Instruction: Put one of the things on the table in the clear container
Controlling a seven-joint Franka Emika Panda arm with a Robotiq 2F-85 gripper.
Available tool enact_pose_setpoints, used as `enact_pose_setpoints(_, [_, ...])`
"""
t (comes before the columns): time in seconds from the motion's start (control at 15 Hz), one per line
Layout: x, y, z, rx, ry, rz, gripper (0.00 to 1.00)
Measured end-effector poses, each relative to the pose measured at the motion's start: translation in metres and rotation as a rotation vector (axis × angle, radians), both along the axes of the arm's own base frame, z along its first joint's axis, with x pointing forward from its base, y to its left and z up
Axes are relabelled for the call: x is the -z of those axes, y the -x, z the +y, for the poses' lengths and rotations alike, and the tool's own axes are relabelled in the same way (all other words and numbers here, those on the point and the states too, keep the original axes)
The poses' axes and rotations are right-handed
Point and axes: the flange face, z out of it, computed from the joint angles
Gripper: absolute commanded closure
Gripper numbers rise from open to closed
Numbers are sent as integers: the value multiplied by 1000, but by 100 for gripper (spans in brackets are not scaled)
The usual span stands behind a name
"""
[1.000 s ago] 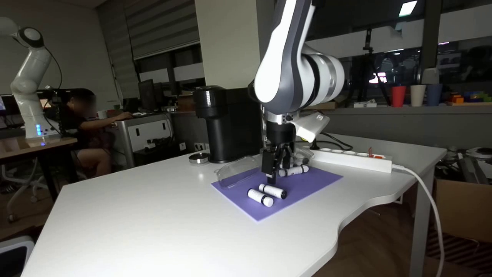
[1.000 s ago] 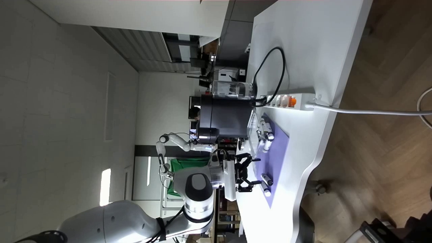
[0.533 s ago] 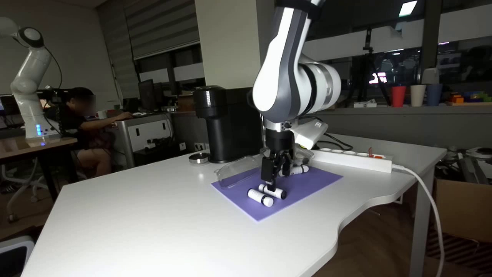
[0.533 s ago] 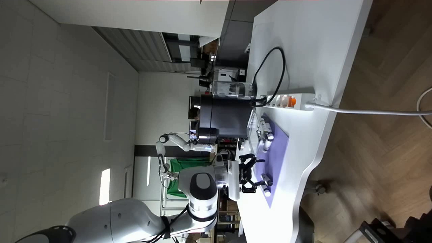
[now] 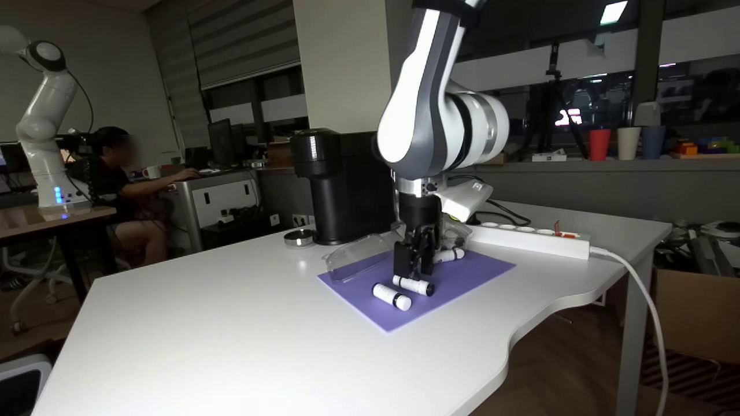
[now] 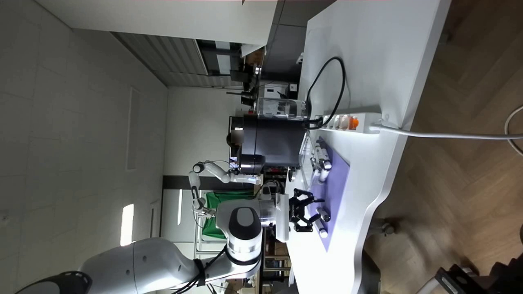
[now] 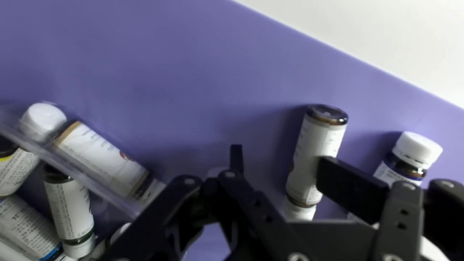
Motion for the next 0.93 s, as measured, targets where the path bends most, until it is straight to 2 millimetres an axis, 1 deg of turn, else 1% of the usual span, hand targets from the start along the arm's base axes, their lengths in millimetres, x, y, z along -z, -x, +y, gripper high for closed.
enact_pose_setpoints(0.13, [-1,-2,-3,8,-3,8,89])
enact_pose_setpoints(0.2, [-1,-2,-5,13,-5,12,82])
enact_pose_setpoints(0.27, [-1,-3,-6,17,-8,16,56])
enact_pose_setpoints(0.4, [-1,-4,-8,28,-16,27,56])
enact_pose_setpoints(0.47, [-1,-5,-9,36,-22,33,50])
enact_pose_setpoints(0.93, [0,-9,-8,72,-55,66,2])
